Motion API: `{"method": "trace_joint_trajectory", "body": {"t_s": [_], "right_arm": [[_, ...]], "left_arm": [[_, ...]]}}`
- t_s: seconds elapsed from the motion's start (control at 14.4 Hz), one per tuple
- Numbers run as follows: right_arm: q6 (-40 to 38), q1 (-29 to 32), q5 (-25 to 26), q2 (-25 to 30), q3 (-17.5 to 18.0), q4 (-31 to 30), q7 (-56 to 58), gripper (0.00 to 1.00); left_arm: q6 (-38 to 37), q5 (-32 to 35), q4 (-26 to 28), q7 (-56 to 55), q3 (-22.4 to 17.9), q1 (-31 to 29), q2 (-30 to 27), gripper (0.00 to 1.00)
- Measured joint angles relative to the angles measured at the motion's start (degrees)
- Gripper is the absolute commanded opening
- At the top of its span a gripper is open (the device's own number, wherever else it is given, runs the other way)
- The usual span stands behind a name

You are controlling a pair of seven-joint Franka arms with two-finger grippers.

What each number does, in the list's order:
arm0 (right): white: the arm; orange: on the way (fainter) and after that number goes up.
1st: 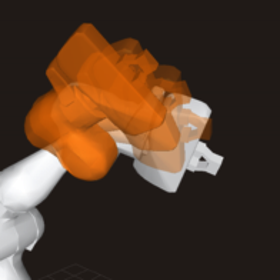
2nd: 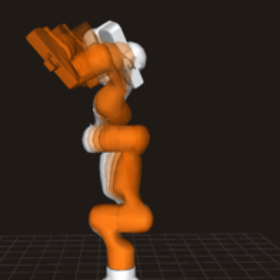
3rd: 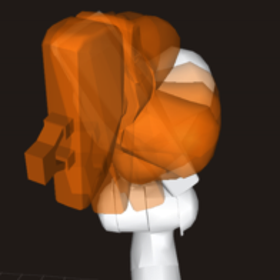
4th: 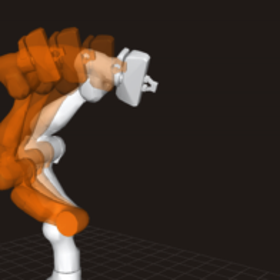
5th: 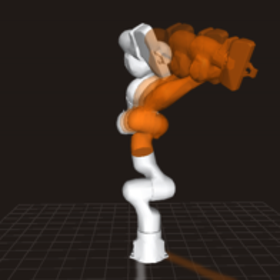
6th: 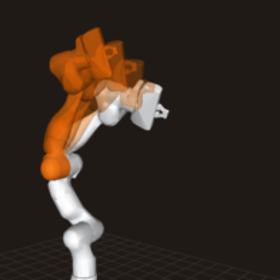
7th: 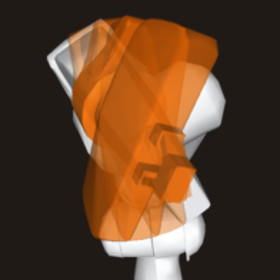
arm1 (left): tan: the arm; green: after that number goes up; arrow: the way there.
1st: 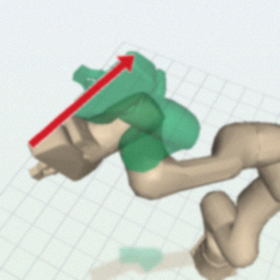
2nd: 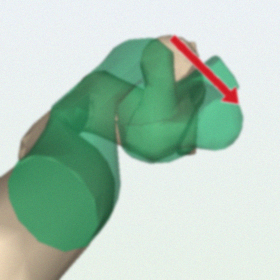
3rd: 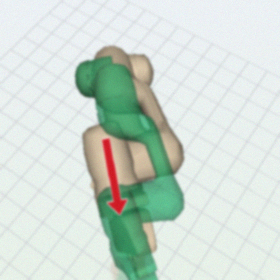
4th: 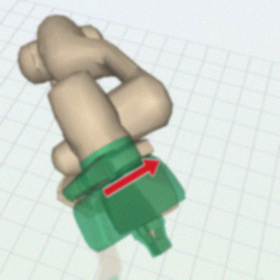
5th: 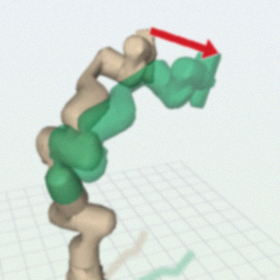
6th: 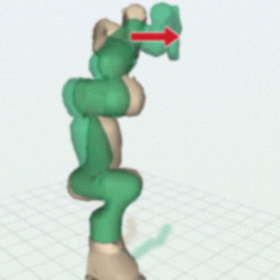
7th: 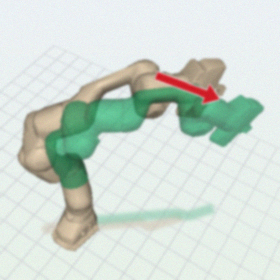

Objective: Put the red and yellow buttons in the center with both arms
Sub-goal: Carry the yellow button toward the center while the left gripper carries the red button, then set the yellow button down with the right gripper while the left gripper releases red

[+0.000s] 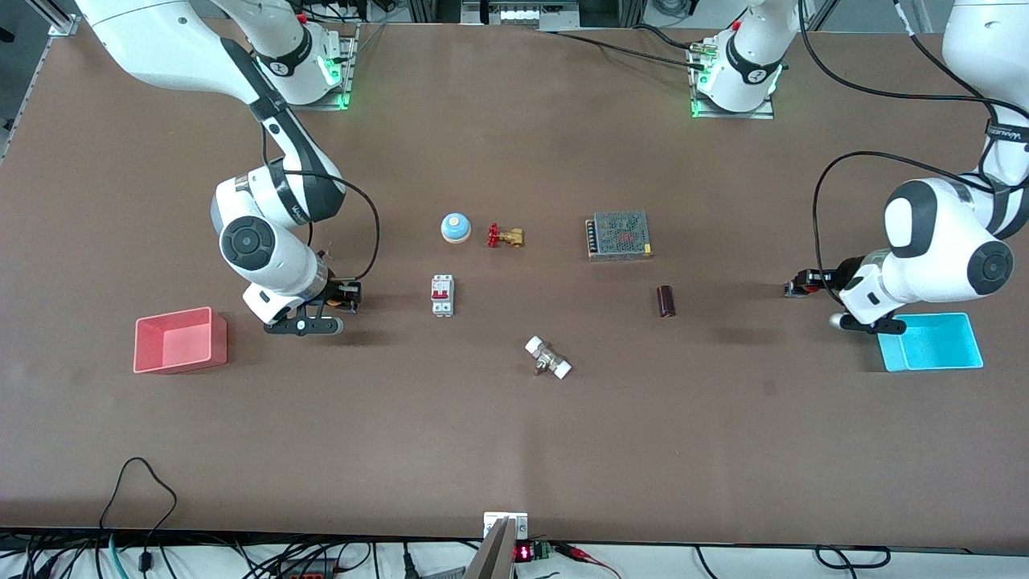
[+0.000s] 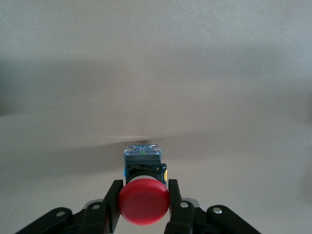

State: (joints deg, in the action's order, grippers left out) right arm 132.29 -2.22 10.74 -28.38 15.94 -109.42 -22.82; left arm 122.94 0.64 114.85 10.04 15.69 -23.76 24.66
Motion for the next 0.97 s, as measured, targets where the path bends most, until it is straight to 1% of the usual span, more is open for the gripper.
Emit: {"method": "trace_joint_trajectory", "body": {"t_s": [0.07,0.14,0.21,0.28,0.35,0.42,0.55,0.62,0.76,0.97], "right_arm": [[0.0,0.0,0.0,-0.1,0.0,0.0,0.0,0.30],[0.0,0.0,0.1,-0.2,0.0,0.0,0.0,0.32],[0.0,0.0,0.1,-0.3,0.0,0.0,0.0,0.35],[0.0,0.0,0.1,-0.6,0.0,0.0,0.0,0.39],[0.0,0.0,0.3,-0.8,0.0,0.0,0.0,0.40],[0.0,0.0,0.4,-0.9,0.0,0.0,0.0,0.40],[0.2,0.0,0.4,-1.2,0.0,0.0,0.0,0.48],[0.4,0.0,0.4,-1.3,0.0,0.0,0.0,0.50],[0.7,0.0,0.4,-1.4,0.0,0.0,0.0,0.62],[0.8,0.0,0.4,-1.4,0.0,0.0,0.0,0.76]], "left_arm": [[1.4,0.0,1.1,-0.3,0.0,0.0,0.0,0.29],[2.3,0.0,1.8,-0.5,0.0,0.0,0.0,0.36],[2.7,0.0,2.2,-0.7,0.0,0.0,0.0,0.58],[2.7,0.0,2.3,-0.7,0.0,0.0,-0.2,0.93],[2.8,0.0,2.3,-0.8,0.0,0.0,-0.3,1.00],[2.8,0.0,2.3,-0.9,0.0,0.0,-0.5,1.00],[2.7,0.0,2.2,-1.0,0.0,0.0,-1.2,1.00],[2.6,0.0,2.0,-1.0,0.1,0.0,-1.9,1.00],[1.3,0.0,0.7,-1.1,0.7,0.0,-3.9,1.00],[-3.0,0.0,-4.1,-1.1,1.3,0.1,-7.0,1.00]]}}
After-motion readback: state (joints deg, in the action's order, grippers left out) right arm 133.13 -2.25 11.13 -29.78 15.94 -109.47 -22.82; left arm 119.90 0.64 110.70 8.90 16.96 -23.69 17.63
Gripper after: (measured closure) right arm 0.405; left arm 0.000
